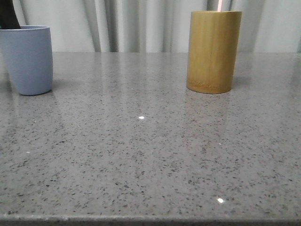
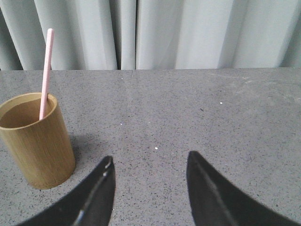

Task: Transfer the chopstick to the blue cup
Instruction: 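Grasp the blue cup rim with the left gripper and lift it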

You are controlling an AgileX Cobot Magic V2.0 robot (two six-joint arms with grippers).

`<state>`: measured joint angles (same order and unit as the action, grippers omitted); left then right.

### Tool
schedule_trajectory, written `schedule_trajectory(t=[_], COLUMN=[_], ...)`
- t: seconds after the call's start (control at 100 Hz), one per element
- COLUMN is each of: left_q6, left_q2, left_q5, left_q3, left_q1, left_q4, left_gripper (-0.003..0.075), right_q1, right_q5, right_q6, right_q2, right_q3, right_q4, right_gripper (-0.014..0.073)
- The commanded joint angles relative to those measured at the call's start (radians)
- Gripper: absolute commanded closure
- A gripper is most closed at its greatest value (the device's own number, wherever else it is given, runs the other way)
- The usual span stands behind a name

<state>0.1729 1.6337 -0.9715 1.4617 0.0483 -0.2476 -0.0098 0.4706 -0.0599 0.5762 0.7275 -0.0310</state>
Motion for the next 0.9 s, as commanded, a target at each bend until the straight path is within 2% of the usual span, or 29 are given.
schedule_trajectory(t=[0.0, 0.09, 0.18, 0.23, 0.44, 0.73, 0.89], left_q6=[-0.002, -0.002, -0.002, -0.004, -0.004, -0.004, -0.004], left_q2=[-0.019, -0.008, -0.008, -0.008, -0.008, -0.008, 0.015], left_q5=[0.024, 0.024, 0.028, 0.032, 0.034, 0.021, 0.029], left_q3=[0.037, 0.037, 0.037, 0.037, 0.037, 0.062, 0.132], left_q1=[0.006, 0.006, 0.006, 0.006, 0.006, 0.015, 0.110], left_q4=[-0.016, -0.018, -0.023, -0.023, -0.051, -0.110, -0.110], left_gripper=[0.0302, 0.0304, 0.0358, 0.0414, 0.0739, 0.0739, 0.0739], right_q1=[-0.002, -0.002, -0.002, -0.002, -0.002, -0.002, -0.002], right_q5=[-0.080, -0.080, -0.079, -0.079, -0.076, -0.065, -0.063], right_q6=[0.000, 0.000, 0.000, 0.000, 0.000, 0.000, 0.000], right_q2=[0.010, 0.010, 0.010, 0.010, 0.010, 0.010, 0.010], right_q3=[0.033, 0.033, 0.033, 0.033, 0.033, 0.033, 0.033], right_q4=[0.000, 0.000, 0.000, 0.000, 0.000, 0.000, 0.000], right_gripper=[0.0222, 0.0222, 0.0222, 0.0222, 0.0222, 0.0222, 0.0222])
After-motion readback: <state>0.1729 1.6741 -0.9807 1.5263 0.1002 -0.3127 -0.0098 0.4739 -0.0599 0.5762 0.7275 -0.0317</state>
